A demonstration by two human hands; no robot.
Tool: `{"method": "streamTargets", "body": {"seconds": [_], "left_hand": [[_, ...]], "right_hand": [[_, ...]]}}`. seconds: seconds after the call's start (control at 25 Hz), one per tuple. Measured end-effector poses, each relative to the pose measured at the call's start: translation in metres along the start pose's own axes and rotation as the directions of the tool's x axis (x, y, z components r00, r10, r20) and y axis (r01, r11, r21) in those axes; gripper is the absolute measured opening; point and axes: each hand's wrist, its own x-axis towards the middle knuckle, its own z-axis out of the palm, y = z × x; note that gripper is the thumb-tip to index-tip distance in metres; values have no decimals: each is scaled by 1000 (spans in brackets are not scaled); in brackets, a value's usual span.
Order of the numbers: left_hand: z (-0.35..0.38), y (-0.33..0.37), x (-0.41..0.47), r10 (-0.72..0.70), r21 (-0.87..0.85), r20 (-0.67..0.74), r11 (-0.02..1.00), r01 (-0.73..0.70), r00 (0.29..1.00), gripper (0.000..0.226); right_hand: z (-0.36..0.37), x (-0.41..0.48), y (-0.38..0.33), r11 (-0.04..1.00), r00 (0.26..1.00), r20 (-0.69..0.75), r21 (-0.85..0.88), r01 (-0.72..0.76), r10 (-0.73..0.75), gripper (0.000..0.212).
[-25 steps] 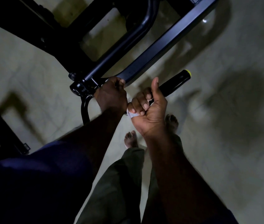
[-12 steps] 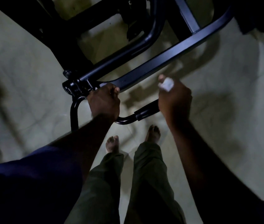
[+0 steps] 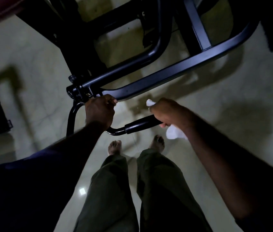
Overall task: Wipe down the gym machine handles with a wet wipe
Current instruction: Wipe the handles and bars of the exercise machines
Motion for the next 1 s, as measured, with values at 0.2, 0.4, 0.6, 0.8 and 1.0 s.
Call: {"method": "streamTargets", "body": {"seconds": [0.2,0.4,0.6,0.8,1.0], "left_hand": [[-8,9,-2,-15,252,78,968,-5,997,22],[-32,50,-33,97,-61,553,995,-75,828,48],[-39,76,-58,217,-69,584,973,-219,782,48],[-106,148,-54,507,-476,400,827,-300,763,33],[-176,268,-68,596,-710,576,704,-19,560,33]], "right_hand": [[53,-22,30,837,847,-531,459,298,-10,29],[25,-49,29,920,940,-340,364,146,-15,27],[-12,-99,43,833,940,-341,524,179,12,27],[-50,-195,56,498,902,-430,777,386,-28,24],[-87,-283,78,306,791,-611,759,575,31,24]]}}
